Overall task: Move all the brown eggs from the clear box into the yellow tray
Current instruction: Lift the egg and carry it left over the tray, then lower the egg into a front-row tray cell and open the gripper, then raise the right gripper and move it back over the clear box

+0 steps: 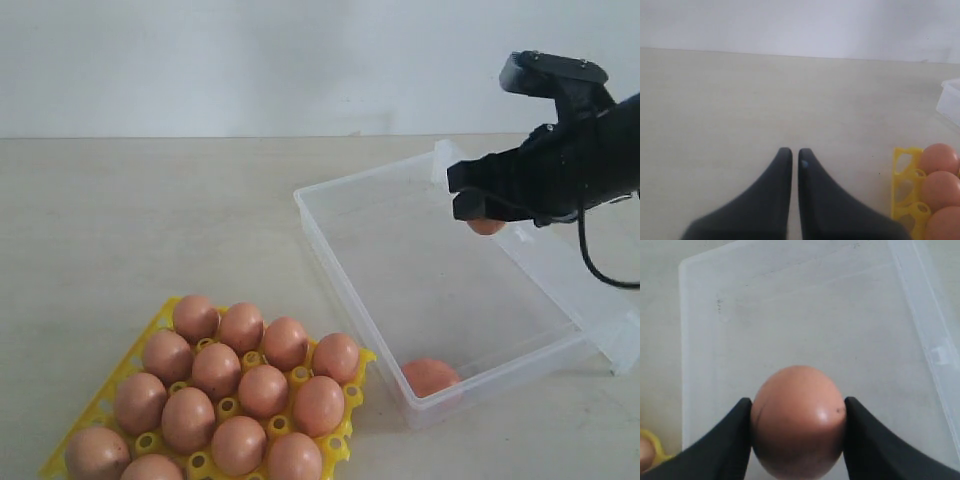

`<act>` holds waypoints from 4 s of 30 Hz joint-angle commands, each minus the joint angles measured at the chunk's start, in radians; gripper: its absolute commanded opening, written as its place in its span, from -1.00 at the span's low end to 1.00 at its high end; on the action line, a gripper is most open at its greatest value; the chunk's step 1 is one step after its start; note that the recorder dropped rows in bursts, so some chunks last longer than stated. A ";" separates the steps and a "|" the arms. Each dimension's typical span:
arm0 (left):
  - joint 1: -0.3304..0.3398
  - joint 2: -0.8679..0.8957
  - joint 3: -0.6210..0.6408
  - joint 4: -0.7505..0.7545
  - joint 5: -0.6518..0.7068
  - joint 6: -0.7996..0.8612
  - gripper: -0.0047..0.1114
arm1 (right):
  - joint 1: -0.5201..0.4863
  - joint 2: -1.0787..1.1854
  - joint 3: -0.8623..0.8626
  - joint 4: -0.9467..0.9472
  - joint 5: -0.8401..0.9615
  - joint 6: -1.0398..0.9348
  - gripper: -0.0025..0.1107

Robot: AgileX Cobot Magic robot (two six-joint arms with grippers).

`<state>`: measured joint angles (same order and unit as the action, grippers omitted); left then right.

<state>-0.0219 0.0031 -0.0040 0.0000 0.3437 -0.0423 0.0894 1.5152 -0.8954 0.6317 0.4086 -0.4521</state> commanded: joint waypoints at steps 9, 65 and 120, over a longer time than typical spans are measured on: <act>-0.001 -0.003 0.004 0.000 -0.006 0.004 -0.85 | 0.734 -0.256 0.254 0.167 -0.295 -0.500 -0.96; -0.001 -0.003 0.004 0.000 -0.006 0.004 -0.85 | 0.788 0.212 0.087 -2.111 -0.913 1.533 -0.96; -0.001 -0.003 0.004 0.000 -0.006 0.004 -0.85 | 0.788 0.133 0.072 -2.099 -0.614 1.580 0.12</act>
<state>-0.0219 0.0031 -0.0040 0.0000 0.3437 -0.0423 0.8775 1.7139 -0.8148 -1.4709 -0.3103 1.1293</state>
